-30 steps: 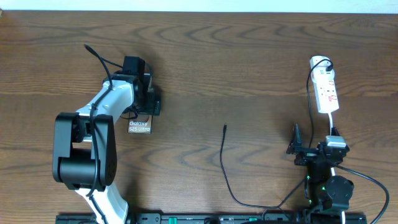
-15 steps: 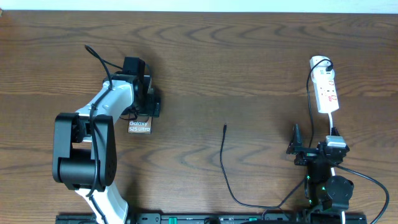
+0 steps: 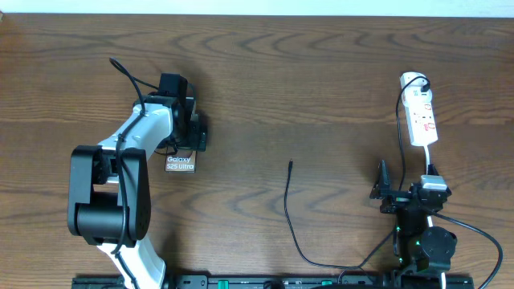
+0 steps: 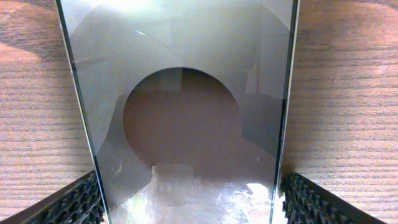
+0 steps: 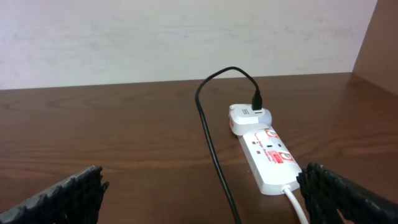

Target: Plug charger to phone and switch on socket

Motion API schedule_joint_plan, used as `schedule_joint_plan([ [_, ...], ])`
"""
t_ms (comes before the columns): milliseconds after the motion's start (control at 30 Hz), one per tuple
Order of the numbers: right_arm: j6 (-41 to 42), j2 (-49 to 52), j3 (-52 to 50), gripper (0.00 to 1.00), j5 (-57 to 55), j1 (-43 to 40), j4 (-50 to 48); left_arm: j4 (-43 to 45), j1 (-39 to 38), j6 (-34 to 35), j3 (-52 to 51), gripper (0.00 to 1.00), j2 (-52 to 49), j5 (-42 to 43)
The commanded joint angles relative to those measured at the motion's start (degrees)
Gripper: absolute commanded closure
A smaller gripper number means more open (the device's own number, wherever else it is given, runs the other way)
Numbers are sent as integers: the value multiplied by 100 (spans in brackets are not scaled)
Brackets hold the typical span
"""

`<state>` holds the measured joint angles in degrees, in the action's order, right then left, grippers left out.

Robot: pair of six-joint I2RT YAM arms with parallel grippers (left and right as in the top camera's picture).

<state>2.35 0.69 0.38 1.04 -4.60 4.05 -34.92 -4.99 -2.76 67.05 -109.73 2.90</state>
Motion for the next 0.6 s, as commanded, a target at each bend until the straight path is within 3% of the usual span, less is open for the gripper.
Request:
schedule_joint_plan([
  [0, -48, -31, -7, 1, -28, -33, 26, -146, 20, 26, -208, 13, -188, -208],
  [567, -48, -31, -7, 1, -28, -33, 26, -247, 20, 24, -212, 13, -188, -208],
])
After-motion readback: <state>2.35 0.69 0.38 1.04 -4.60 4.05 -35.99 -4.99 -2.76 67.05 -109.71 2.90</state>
